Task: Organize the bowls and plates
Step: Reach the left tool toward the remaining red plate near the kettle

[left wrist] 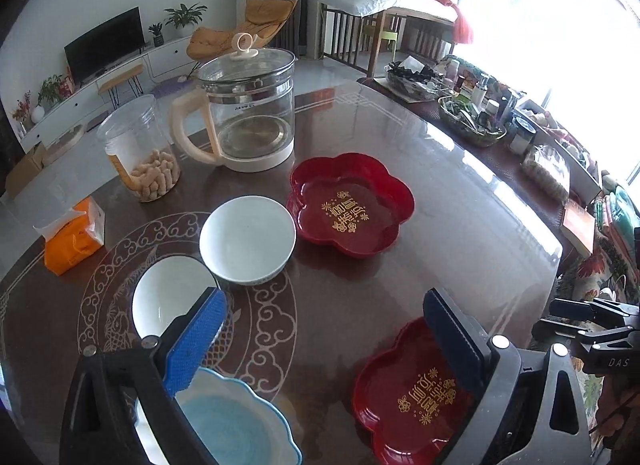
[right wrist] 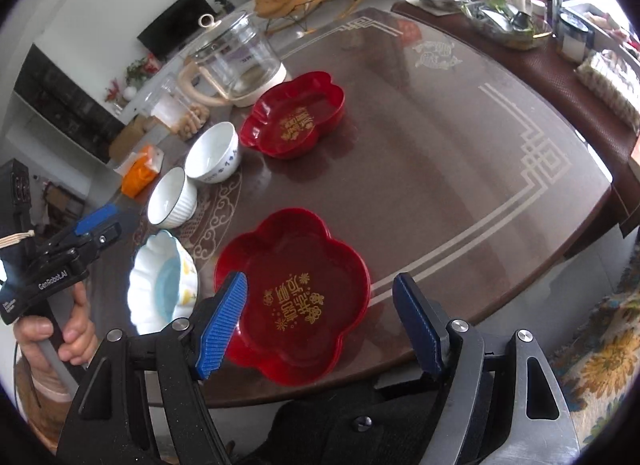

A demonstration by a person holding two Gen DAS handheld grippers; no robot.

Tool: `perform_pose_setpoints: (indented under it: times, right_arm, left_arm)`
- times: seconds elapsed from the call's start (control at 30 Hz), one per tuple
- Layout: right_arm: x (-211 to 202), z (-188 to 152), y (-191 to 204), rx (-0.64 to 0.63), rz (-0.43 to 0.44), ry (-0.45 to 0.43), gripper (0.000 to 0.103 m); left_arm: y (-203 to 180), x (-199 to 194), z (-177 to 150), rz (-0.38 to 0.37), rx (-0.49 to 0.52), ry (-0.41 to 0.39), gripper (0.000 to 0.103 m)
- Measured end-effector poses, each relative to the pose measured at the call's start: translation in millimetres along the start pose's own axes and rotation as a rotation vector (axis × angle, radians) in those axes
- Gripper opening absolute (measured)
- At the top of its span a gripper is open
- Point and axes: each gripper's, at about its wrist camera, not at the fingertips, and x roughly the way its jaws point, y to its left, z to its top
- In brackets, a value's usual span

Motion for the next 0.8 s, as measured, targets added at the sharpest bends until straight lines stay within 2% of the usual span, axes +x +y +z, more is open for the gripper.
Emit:
perform_pose_setpoints:
  times: [0.07,0.17,0.23,0.3,0.37,0.5,0.57,0.7,0.77,0.8]
  right_arm:
    - [15.8,22.5,-8.9,0.031,-0.043,0.028,0.079]
    - [33.3,54.8,-22.0,0.111,-0.02,0.054,0.079]
    - [42.0,74.0,-26.6,0.163,-0.004,0.054,0.079]
    - [51.7,90.0,-30.3,0.216,0.018,0.047,0.079]
    - [65.2,101.6,-32.5,0.263,0.024,0.05,0.079]
    - [99.2,119.5,-30.7,0.3,0.026,0.078,0.079]
    - [114.6,126.5,-27.2,0.29,0.012,0.085,0.079]
    - [143.6,135.8,-24.3,0.286,0.019,0.135,0.079]
    - [155.0,139.0,-20.8,0.262,0.011,0.155,0.078]
    - [160.2,140.0,-19.3,0.252,0.01,0.162,0.078]
  left_arm:
    - [5.9,25.2,29.4,0.05,0.023,0.004,0.099]
    - [13.7,70.1,63.6,0.126,0.065,0.035,0.099]
    - [21.5,101.0,79.6,0.164,0.054,0.074,0.098]
    - [27.9,127.3,93.3,0.171,0.021,0.113,0.097]
    - [31.1,149.4,105.2,0.17,-0.005,0.137,0.091]
    - [26.7,190.3,121.4,0.175,0.002,0.187,0.083]
    - [23.1,208.9,124.2,0.17,0.012,0.22,0.07]
    - [17.0,235.8,125.2,0.166,0.018,0.266,0.052]
    - [16.6,244.3,124.0,0.145,-0.003,0.286,0.039]
    - [16.8,247.5,123.5,0.133,-0.014,0.294,0.036]
